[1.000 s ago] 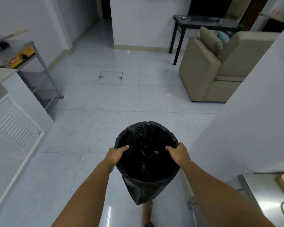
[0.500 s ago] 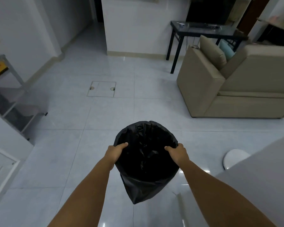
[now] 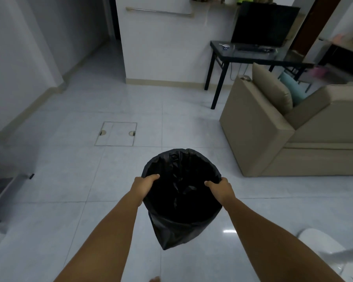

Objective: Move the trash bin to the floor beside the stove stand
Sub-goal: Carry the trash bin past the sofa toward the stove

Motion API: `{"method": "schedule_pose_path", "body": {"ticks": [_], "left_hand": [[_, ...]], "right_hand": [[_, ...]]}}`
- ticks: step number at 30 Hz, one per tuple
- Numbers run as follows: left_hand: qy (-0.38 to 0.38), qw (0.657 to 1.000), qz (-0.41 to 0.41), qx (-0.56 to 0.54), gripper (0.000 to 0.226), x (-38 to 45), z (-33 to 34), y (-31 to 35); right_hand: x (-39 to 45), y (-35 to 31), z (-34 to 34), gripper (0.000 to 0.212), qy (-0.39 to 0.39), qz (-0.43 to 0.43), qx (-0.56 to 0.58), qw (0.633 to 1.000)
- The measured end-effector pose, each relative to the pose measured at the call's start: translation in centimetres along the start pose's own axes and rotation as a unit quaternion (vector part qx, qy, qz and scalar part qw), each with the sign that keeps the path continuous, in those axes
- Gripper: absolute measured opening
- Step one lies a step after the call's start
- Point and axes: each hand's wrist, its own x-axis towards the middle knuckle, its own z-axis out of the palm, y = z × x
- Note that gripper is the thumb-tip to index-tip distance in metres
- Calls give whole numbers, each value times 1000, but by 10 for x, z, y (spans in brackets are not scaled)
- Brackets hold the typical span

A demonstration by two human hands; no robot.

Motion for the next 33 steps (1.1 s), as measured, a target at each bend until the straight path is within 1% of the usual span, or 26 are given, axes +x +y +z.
{"method": "schedule_pose_path", "body": {"ticks": [6,9,10,13,14,16,18,21,24,27,30,33], "left_hand": [[-12,1000,-2,18,103,98,28,94],[-5,1000,10,11,92,145,55,140],[-4,1000,7,11,90,163,66,154],[-4,1000,6,-2,95,205,95,194],[0,1000,3,-9,96,220,105,207],[14,1000,0,-25,94,246,124,235],[26,999,-8,-36,91,274,146,262],[42,998,-13,-49,92,304,166,291],[64,996,-23,-62,93,339,172,319],[89,992,-24,-82,94,375,169,347],[108,989,-33,-100,98,411,165,372],[134,981,-35,-133,109,455,156,395]], "right_hand": [[103,-71,-20,71,11,0,20,1000],[165,-97,-34,72,11,-3,35,999],[193,-103,-40,75,9,-2,39,999],[274,-113,-57,88,-1,-6,56,998],[292,-125,-64,87,-5,-6,59,998],[305,-165,-81,76,-7,-14,49,999],[338,-196,-97,66,-19,-18,42,999],[389,-227,-109,67,-31,-14,28,999],[444,-258,-107,70,-51,-25,9,998],[504,-289,-96,80,-74,-33,-15,997],[552,-326,-81,78,-88,-57,-53,993],[598,-364,-63,75,-106,-74,-67,989]]}}
